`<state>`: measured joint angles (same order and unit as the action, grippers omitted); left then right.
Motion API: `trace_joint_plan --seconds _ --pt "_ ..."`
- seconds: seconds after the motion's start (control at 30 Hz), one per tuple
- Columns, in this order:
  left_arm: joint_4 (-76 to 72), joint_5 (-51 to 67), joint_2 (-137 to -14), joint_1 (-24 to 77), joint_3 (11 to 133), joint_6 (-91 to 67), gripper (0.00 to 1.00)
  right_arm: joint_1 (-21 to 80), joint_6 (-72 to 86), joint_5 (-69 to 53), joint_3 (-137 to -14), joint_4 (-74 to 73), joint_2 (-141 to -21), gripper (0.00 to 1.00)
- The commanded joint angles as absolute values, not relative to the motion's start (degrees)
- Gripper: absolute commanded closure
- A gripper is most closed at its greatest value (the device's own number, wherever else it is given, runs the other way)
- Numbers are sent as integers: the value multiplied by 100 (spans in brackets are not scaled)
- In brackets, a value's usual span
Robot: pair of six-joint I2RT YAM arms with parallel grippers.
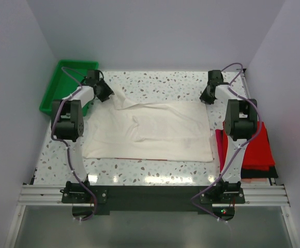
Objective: Fold and stack the t-shirts
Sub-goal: Fold the tshirt
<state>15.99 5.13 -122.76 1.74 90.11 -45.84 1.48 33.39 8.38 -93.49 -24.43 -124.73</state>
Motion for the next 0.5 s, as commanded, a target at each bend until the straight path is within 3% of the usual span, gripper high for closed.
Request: trace_joint_plan --seconds 0.0,0.27,0.47 --pt "1573 317 -12436 228 9219 -4447 54 132 3296 888 -9343 -2356 -12129 72" --pt "1556 290 -12683 299 9360 -4474 55 106 3313 844 -9343 -2347 -12120 72" --pt "1433 404 -12709 343 9369 -4500 65 88 3331 809 -9343 -2329 -12129 73"
